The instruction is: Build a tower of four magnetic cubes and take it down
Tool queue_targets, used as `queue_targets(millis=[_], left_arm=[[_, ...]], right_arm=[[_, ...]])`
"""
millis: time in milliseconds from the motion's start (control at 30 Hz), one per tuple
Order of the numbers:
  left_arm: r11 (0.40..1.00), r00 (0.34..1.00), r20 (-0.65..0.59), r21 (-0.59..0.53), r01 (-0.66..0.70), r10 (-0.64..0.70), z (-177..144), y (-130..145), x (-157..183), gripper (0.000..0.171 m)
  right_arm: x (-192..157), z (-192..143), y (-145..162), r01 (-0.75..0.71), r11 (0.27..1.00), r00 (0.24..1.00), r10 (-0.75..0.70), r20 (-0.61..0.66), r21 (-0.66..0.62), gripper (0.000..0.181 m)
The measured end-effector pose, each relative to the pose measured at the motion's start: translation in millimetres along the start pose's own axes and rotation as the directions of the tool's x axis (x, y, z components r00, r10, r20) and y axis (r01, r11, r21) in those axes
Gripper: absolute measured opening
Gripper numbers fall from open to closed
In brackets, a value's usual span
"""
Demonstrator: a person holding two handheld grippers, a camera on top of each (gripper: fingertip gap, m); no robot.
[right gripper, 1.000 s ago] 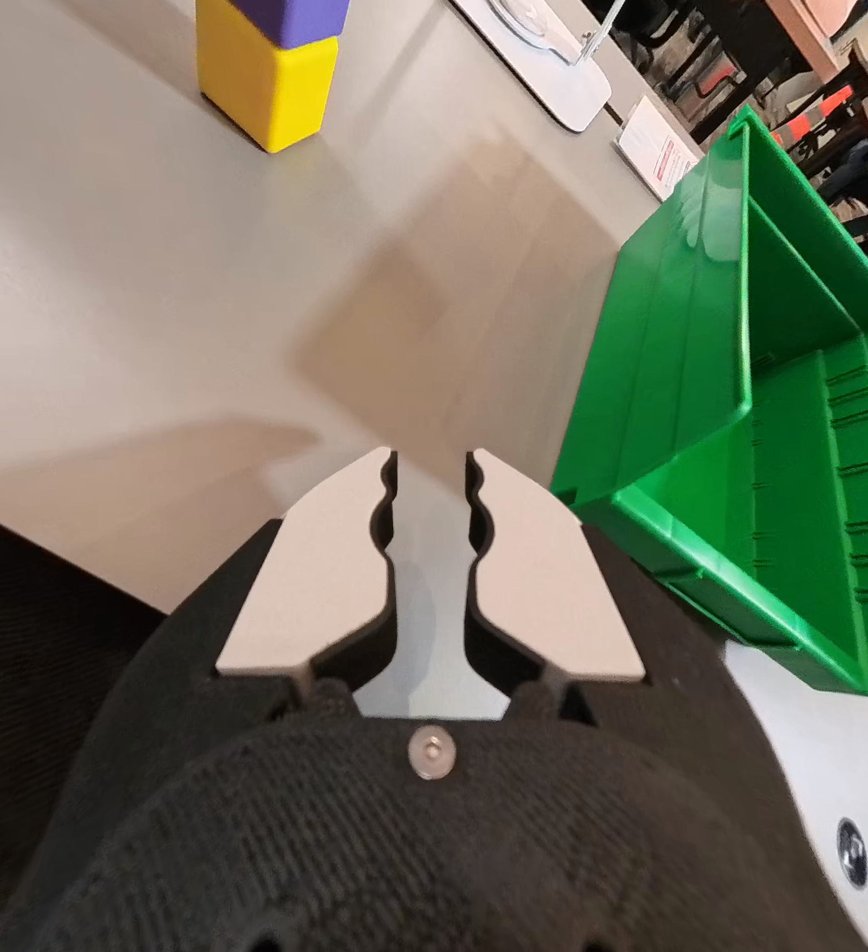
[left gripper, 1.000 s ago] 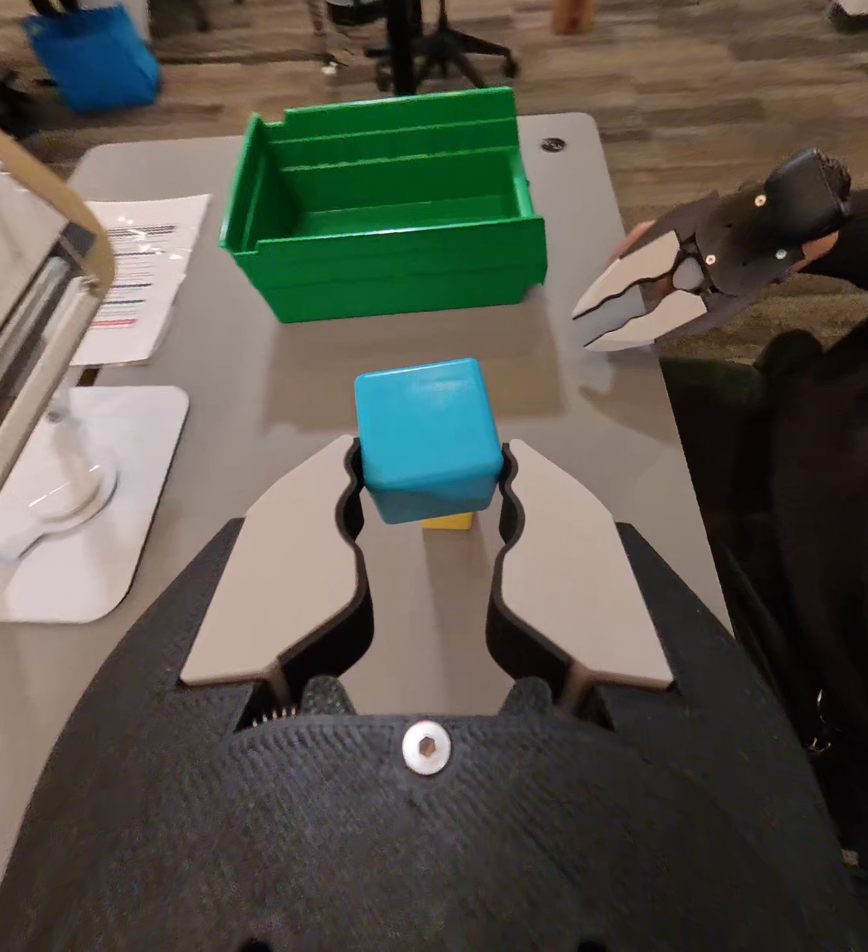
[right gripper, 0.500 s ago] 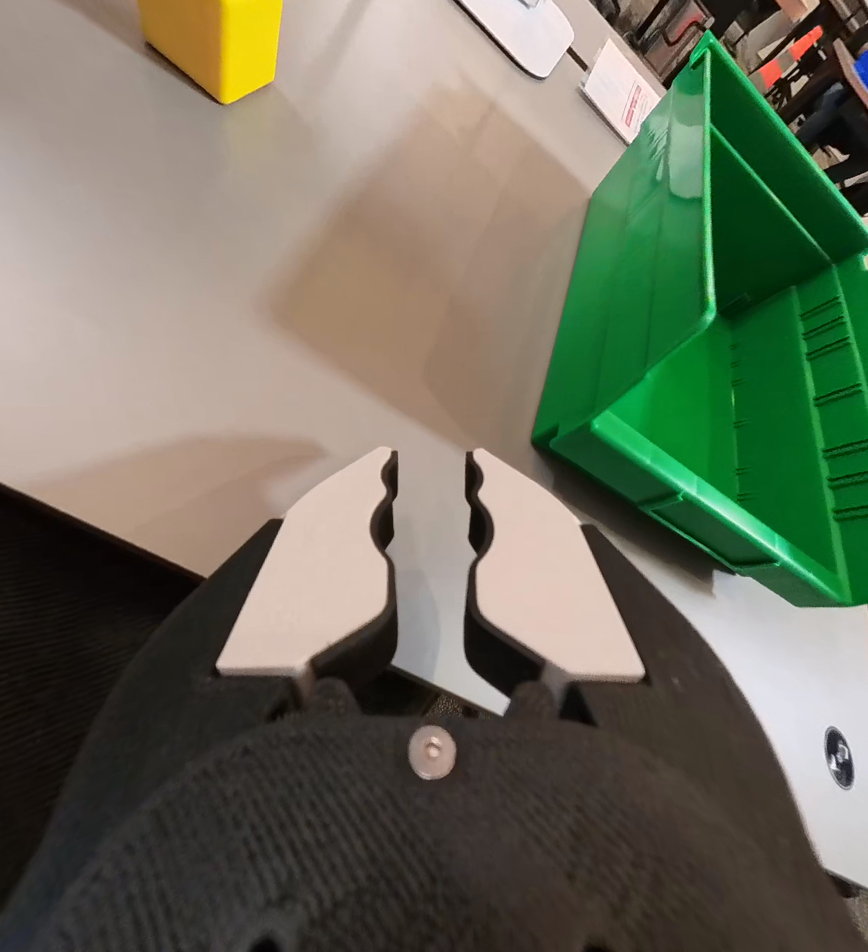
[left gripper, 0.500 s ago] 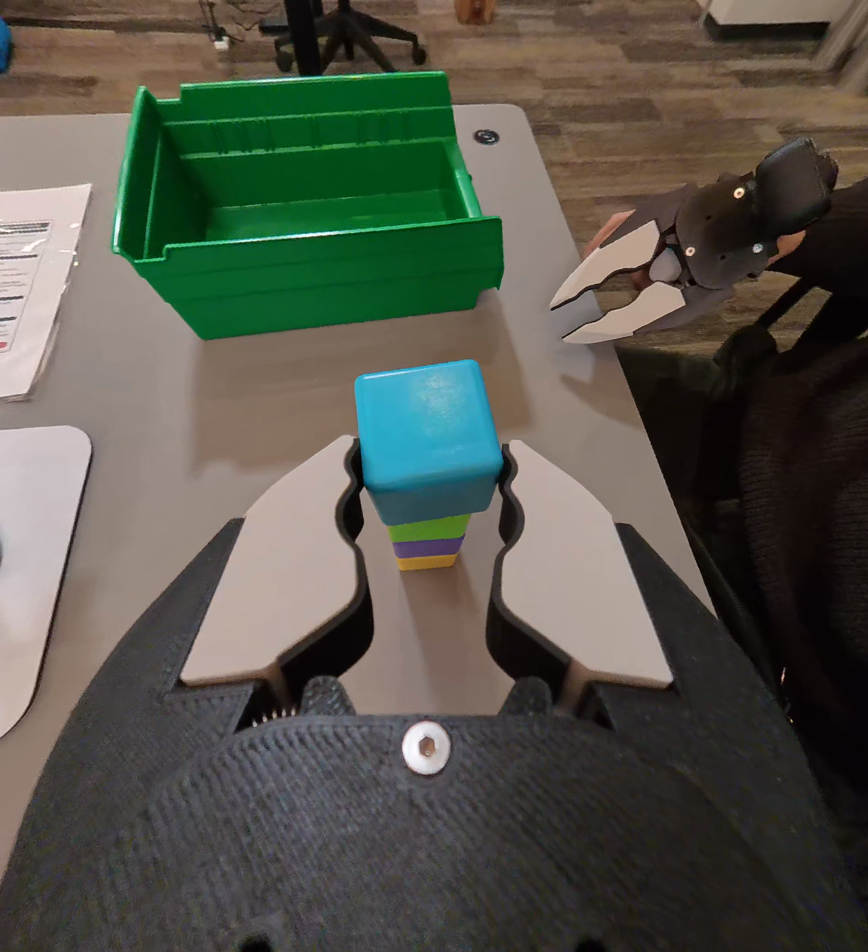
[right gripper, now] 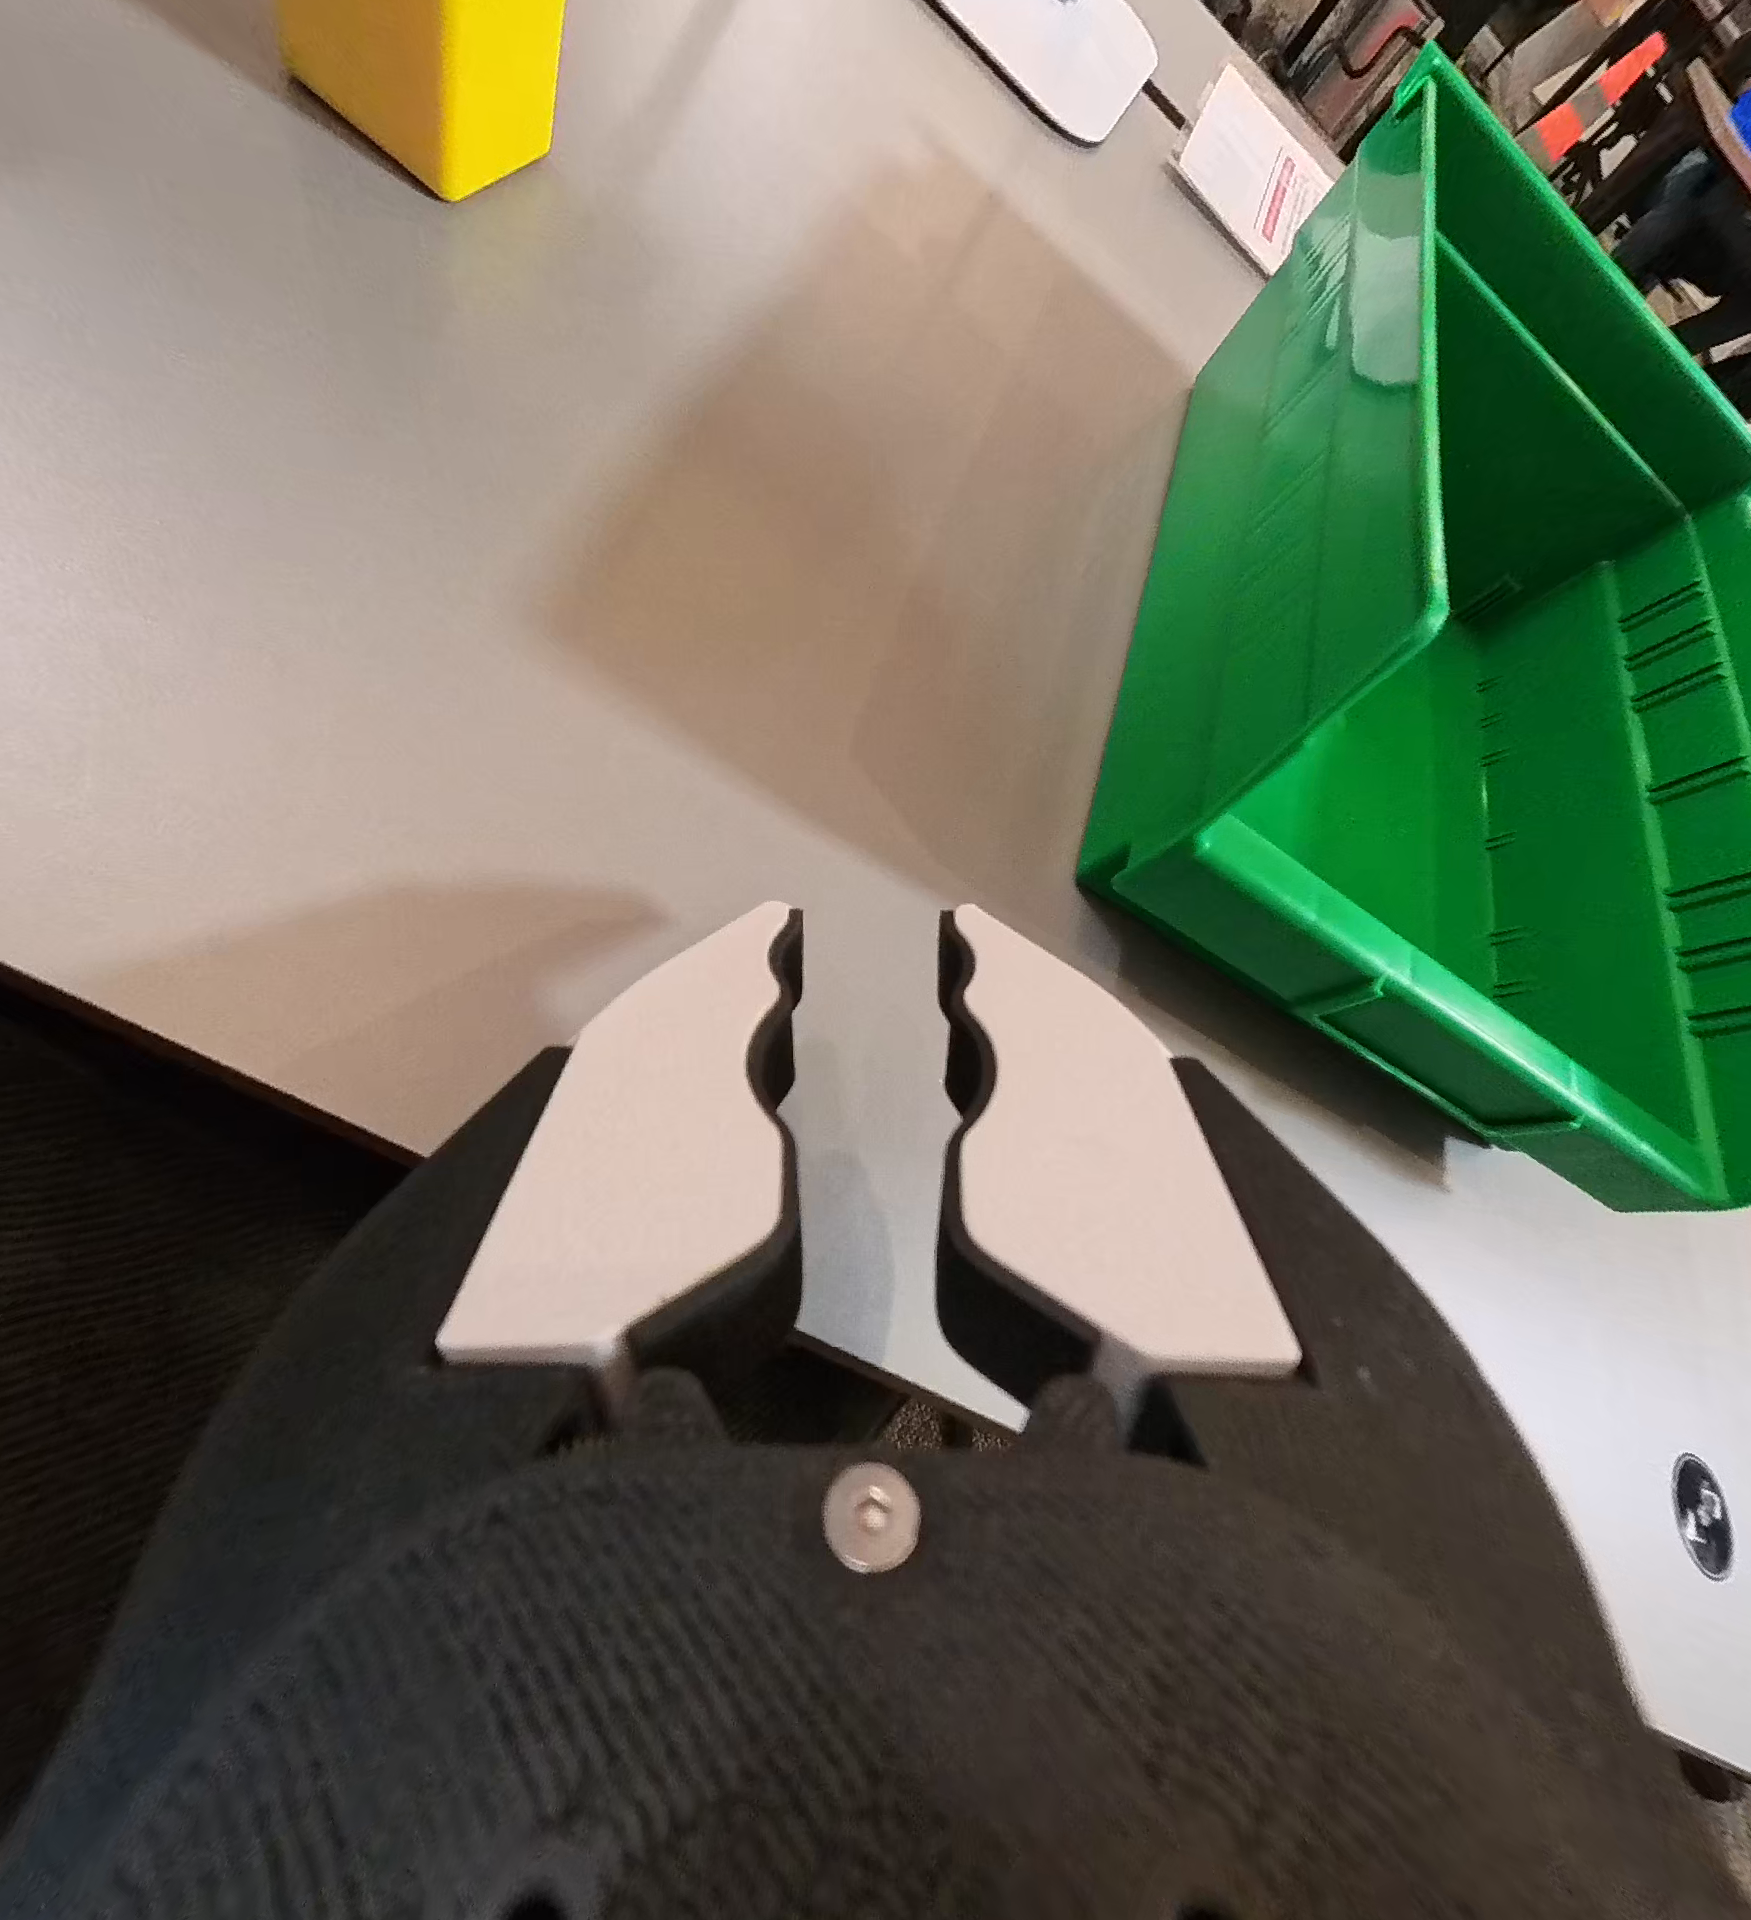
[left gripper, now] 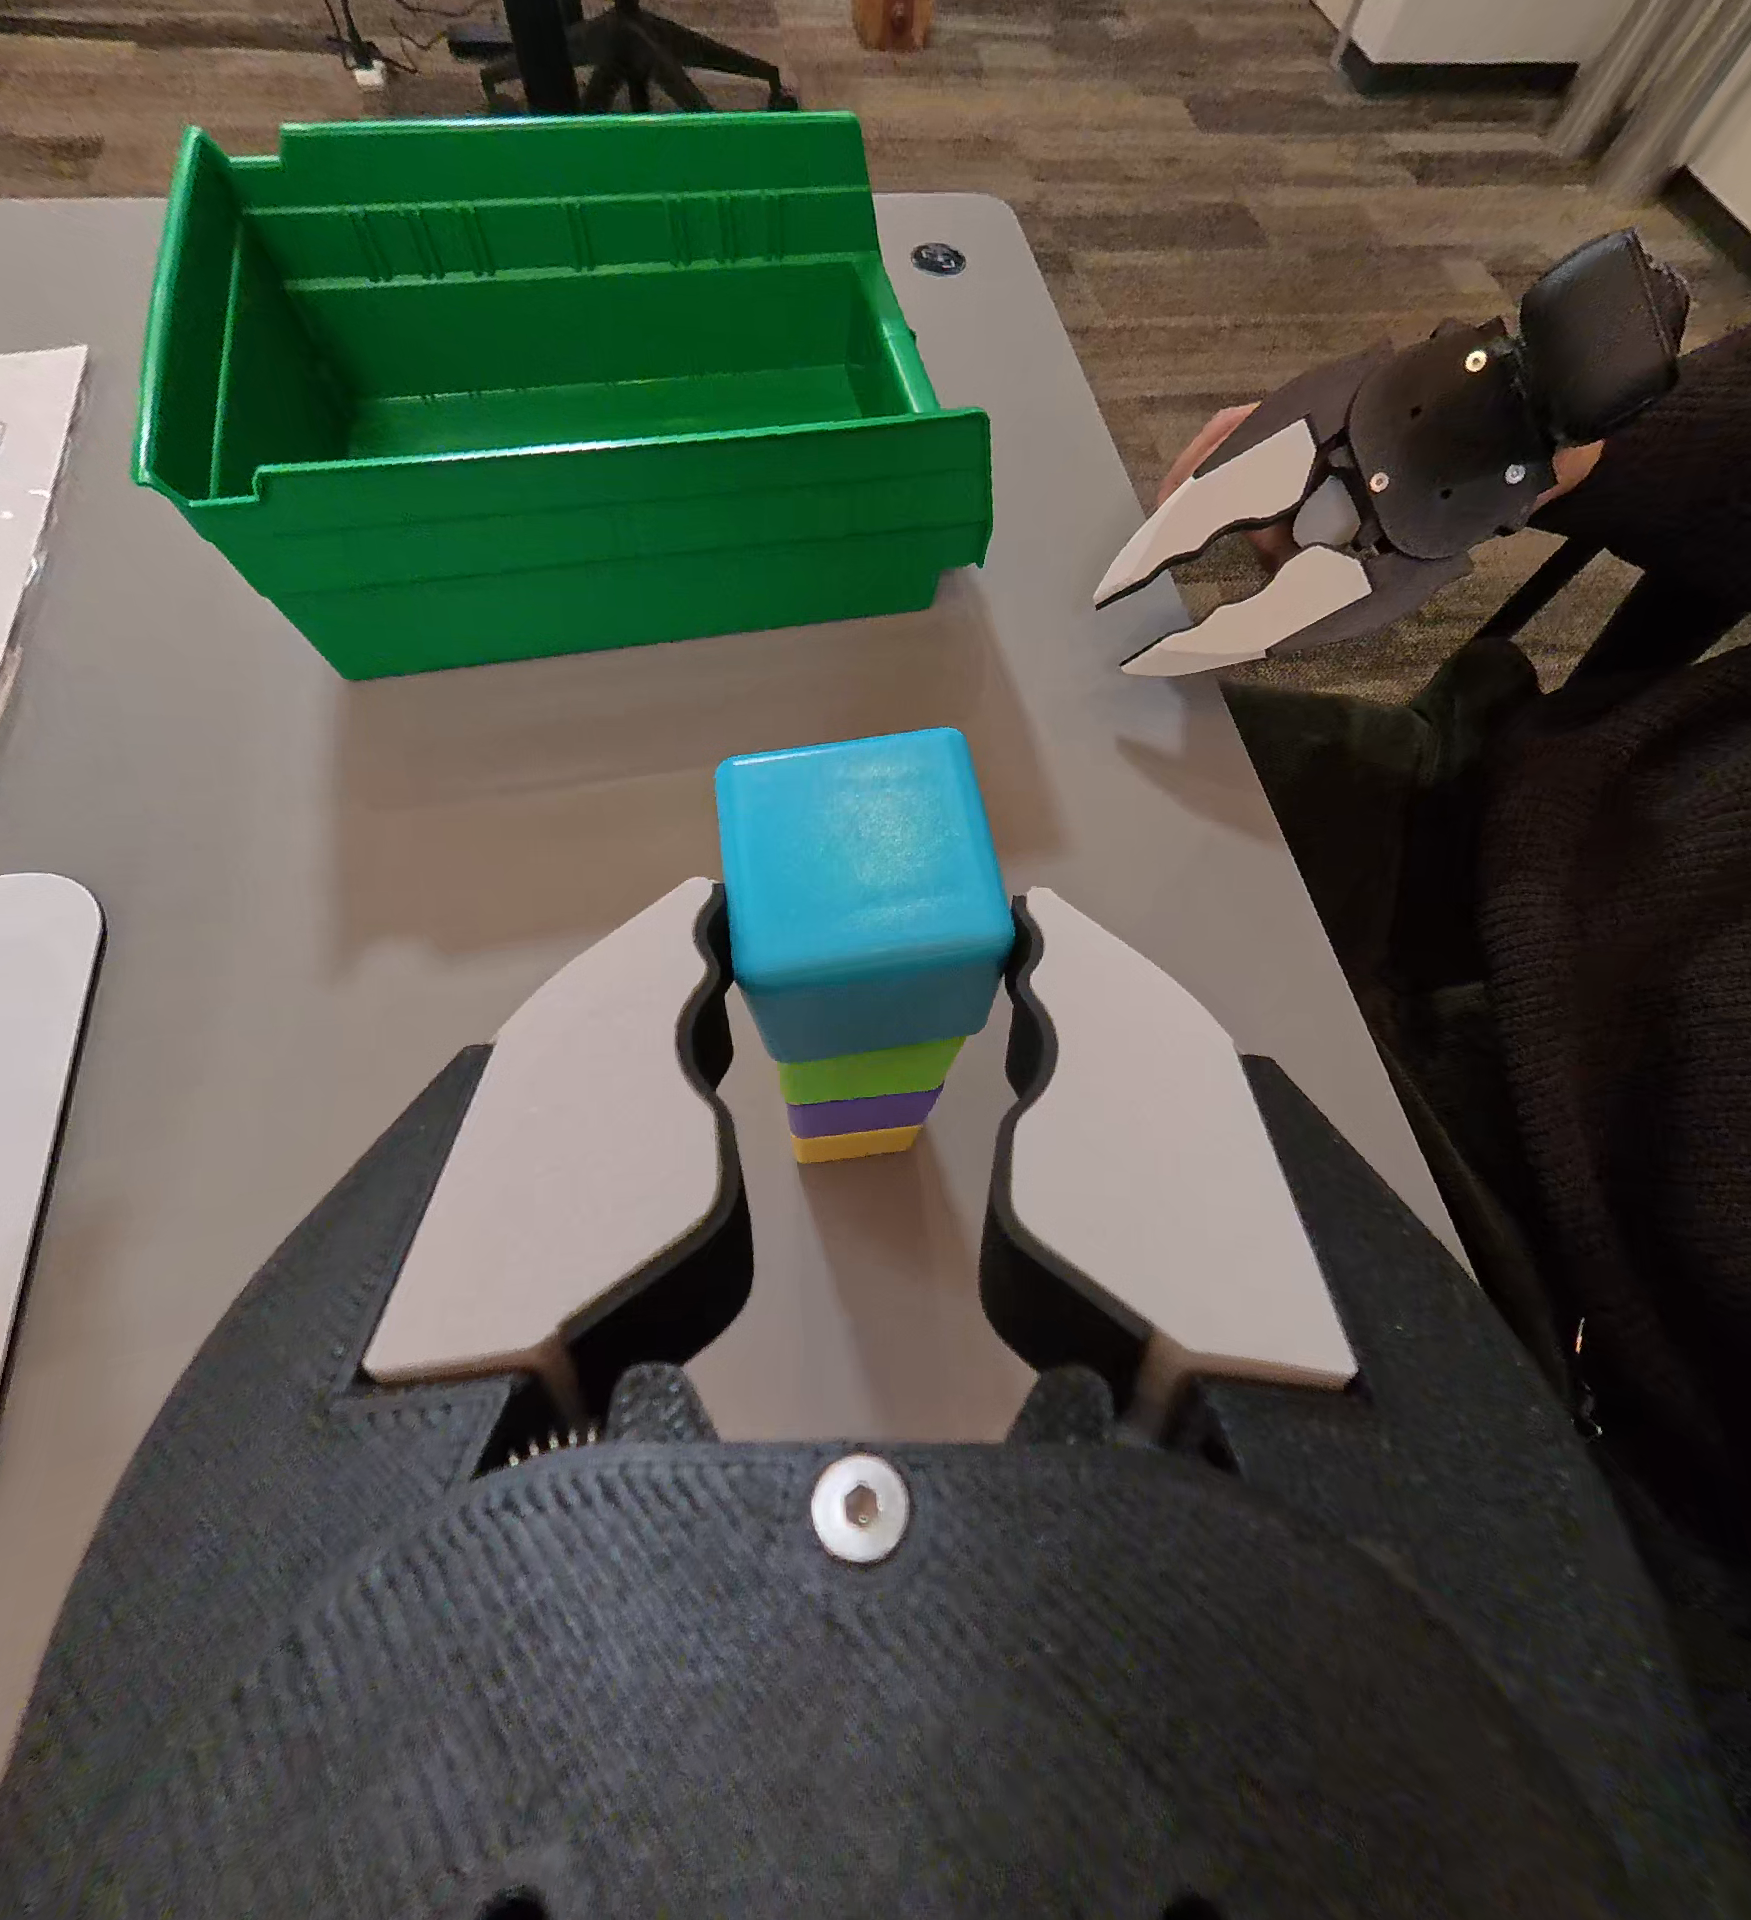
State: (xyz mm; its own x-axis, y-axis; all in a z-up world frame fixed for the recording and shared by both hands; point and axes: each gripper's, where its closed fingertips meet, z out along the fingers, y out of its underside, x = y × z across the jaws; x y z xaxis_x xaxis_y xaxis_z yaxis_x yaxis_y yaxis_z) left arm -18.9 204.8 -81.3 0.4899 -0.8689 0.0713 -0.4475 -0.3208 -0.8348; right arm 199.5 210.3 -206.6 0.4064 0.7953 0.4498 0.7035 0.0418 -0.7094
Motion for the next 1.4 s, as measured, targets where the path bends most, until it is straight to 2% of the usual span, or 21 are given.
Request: queue_targets(millis=[400, 1033, 1200, 1400], left_arm=[[0.999, 0.999, -0.027, -0.03, -0.028, 0.027, 10.9, 3.8, 0.6, 0.051], [1.0, 0.999, -0.052, 0.02, 0.012, -0.011, 12.0, 7.7, -1.4, 0.051], [0.998, 0.997, -0.062, -0.012, 0.054, -0.054, 9.4, 13.5, 0.6, 0.051], [0.993, 0.995, 0.003, -0.068, 0.098, -0.098, 6.5, 24.5, -5.2, 0.062]], right_arm=[[1.4, -2.4, 2.8, -0.007, 1.0, 1.0, 0.006, -0.008, -0.006, 0.025], [2.3, -3.7, 4.3, -0.008, 1.0, 1.0, 0.008, -0.013, -0.008, 0.025], [2.2, -3.8, 4.4, -0.008, 1.0, 1.0, 0.008, -0.011, -0.006, 0.025], [0.6, -3.9, 0.1, -0.034, 0.999, 0.999, 0.034, 0.011, 0.011, 0.026]])
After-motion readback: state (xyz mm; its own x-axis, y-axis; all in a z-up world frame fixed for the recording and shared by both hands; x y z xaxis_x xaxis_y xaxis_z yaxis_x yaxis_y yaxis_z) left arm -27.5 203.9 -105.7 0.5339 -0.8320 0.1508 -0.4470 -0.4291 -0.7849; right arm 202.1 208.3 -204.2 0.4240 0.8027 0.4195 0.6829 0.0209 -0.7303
